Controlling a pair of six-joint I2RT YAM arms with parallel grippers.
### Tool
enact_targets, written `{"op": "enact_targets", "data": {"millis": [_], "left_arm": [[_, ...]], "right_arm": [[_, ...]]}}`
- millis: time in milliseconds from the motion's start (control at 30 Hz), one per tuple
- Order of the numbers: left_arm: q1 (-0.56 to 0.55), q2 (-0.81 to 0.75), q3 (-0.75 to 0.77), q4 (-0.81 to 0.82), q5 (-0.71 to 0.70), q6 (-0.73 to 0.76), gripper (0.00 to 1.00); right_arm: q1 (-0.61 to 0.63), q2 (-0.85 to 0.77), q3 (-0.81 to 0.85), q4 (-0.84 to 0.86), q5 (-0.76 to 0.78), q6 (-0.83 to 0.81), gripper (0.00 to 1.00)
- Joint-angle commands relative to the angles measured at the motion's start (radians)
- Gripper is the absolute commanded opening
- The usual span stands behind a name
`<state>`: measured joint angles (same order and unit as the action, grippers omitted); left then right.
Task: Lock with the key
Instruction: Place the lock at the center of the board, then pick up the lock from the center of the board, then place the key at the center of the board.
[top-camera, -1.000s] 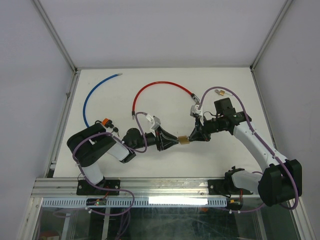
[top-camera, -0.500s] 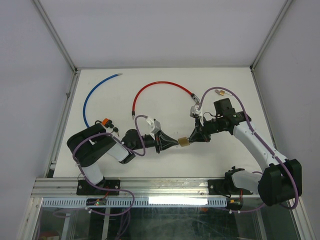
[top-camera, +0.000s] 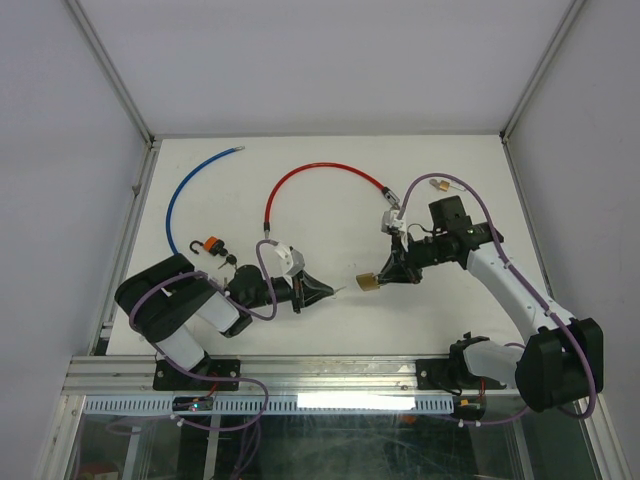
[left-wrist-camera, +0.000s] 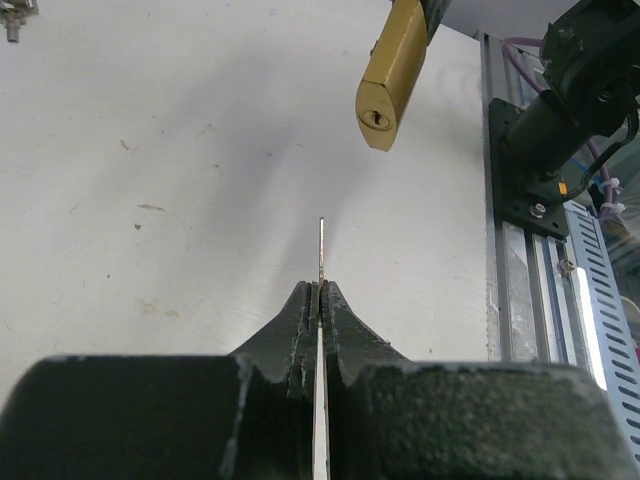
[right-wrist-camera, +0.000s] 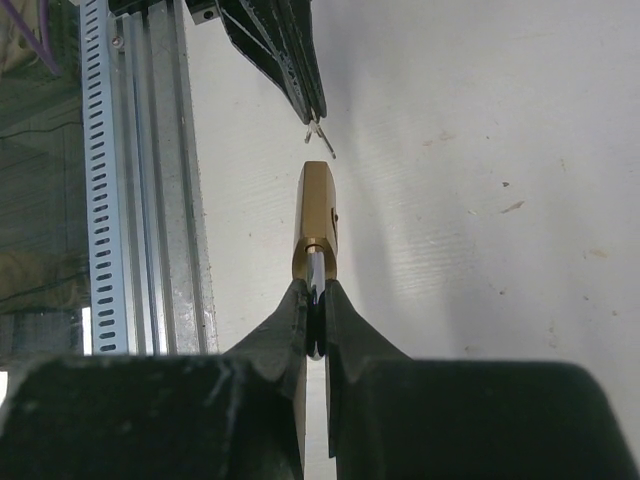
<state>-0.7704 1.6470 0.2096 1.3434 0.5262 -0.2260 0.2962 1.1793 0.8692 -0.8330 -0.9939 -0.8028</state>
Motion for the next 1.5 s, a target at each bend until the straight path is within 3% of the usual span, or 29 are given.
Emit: {"op": "enact_targets", "data": {"millis": [0,300,600,1067,1233,1467], "left_arm": [[0.006,-0.032,-0.018,0.091,0.007,-0.018,0.0],[0.021,0.006,0.042,0.162,-0.058,-0.307,0.0],[0.011,0.229,0.331,0.095,-0.109,-0.619,0.0],[-0.099,0.624,0.928,-0.197,-0.28,-0.741,0.0],[-0.105,0.745,1.093,-0.305,-0.258,-0.827,0.0],[-0.131,0.817,1.292,-0.565,-0.296,-0.833,0.0]], "right_arm": [[-0.014,-0.022,0.03,0.042,-0.023,0.016,0.0],[-0.071,-0.026,0.019,0.179,0.097,0.204,0.0],[-0.265,0.008,0.014,0.348,0.214,0.514,0.0],[-0.56,0.203,0.003,0.485,0.254,0.822,0.0],[-0.646,0.289,-0.002,0.49,0.196,0.845,0.0],[-0.662,0.386,0.0,0.476,0.19,0.847,0.02]]}}
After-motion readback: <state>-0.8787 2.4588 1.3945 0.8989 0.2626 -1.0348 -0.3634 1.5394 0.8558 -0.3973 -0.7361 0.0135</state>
